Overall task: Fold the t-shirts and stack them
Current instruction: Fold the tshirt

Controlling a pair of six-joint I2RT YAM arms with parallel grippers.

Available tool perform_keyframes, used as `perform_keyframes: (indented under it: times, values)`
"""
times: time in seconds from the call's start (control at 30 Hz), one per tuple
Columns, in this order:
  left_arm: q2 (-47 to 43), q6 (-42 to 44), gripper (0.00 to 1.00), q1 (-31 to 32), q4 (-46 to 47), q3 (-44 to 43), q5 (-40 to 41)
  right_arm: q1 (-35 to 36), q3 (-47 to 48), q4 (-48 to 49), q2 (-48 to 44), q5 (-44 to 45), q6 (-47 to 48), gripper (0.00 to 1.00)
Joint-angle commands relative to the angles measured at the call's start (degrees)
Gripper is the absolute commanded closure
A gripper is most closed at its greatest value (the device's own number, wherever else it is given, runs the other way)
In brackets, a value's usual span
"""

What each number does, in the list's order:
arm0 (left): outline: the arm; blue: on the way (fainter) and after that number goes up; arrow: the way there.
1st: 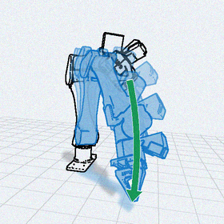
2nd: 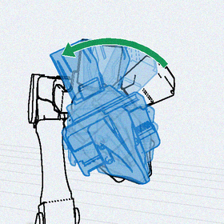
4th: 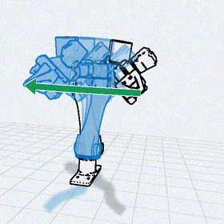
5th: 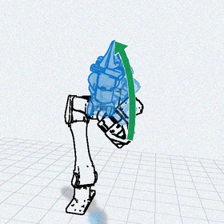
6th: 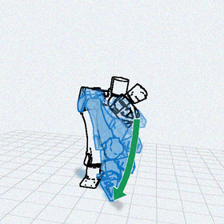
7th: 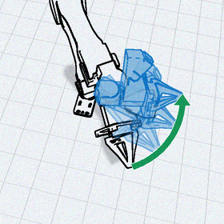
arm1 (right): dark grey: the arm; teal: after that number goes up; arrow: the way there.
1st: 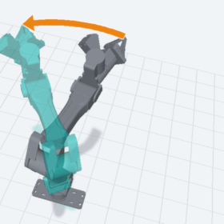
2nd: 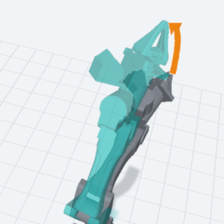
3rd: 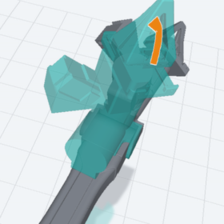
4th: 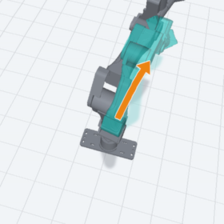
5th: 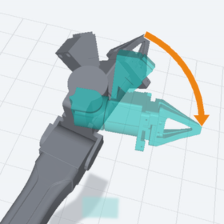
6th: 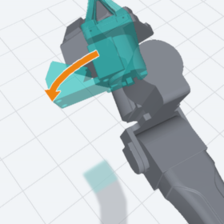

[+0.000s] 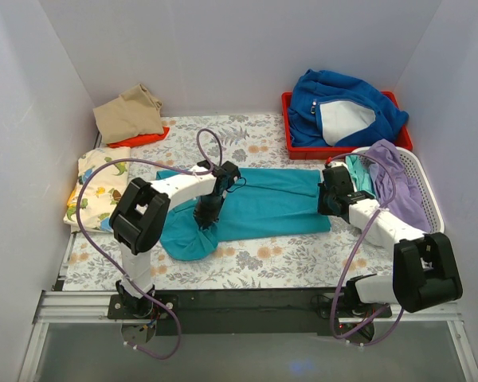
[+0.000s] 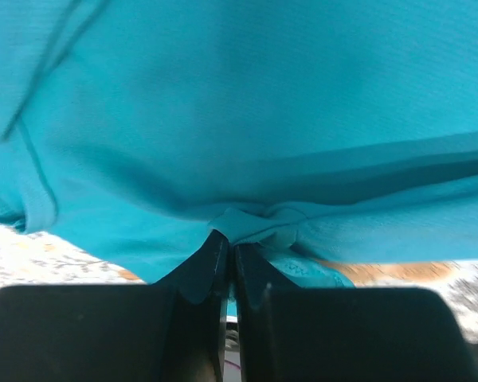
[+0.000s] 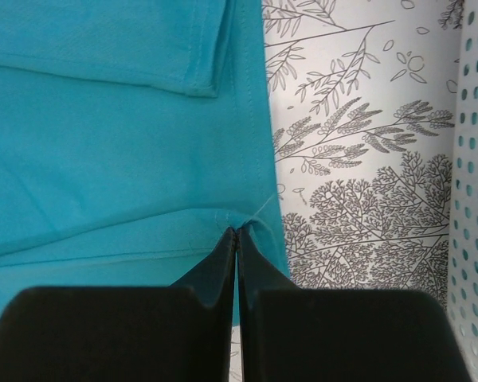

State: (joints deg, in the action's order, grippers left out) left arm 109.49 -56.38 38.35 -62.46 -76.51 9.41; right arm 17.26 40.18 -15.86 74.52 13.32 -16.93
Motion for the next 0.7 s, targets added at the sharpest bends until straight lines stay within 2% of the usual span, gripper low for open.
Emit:
perform_keyframes:
  times: [0.0, 0.3, 0.4, 0.43, 0.47, 0.5, 0.53, 0.57, 0.67]
  values:
    - [-0.07, -0.31, 1.0, -0.73, -0.12, -1.88, 9.48, -0.47, 2.88, 2.94, 1.24, 5.21, 0.49, 0.99]
    - [1.25, -1.19, 1.0, -1.08, 0.14, -2.06, 14.57, -0.47, 2.27, 3.81, 2.12, 10.49, -0.74, 0.99]
    - [2.3, -1.36, 0.95, -1.17, 0.4, -3.11, 17.12, -0.47, 2.36, 4.25, 3.08, 11.02, -0.65, 0.99]
    - [2.65, -2.06, 0.76, -1.17, 0.32, -3.73, 18.18, -0.47, 2.44, 4.69, 3.52, 10.85, -0.56, 0.99]
    - [3.44, -2.85, 0.63, -1.26, 0.14, -4.95, 18.97, -0.47, 2.62, 4.61, 3.79, 10.5, -0.48, 0.99]
    - [3.71, -3.9, 0.52, -1.26, -0.55, -5.57, 19.5, -0.47, 2.97, 4.61, 4.14, 9.8, 0.22, 0.93]
    - [4.06, -5.39, 0.42, -1.26, -0.91, -6.1, 20.46, -0.56, 3.14, 4.61, 3.88, 9.27, 0.32, 0.79]
    - [4.06, -5.84, 0.34, -1.26, -1.09, -6.8, 21.08, -0.47, 3.15, 4.69, 3.44, 9.53, 0.32, 0.75]
    - [3.8, -8.21, 0.24, -1.35, -1.96, -7.69, 25.12, -0.47, 2.88, 5.31, -0.86, 9.7, 1.28, 0.68]
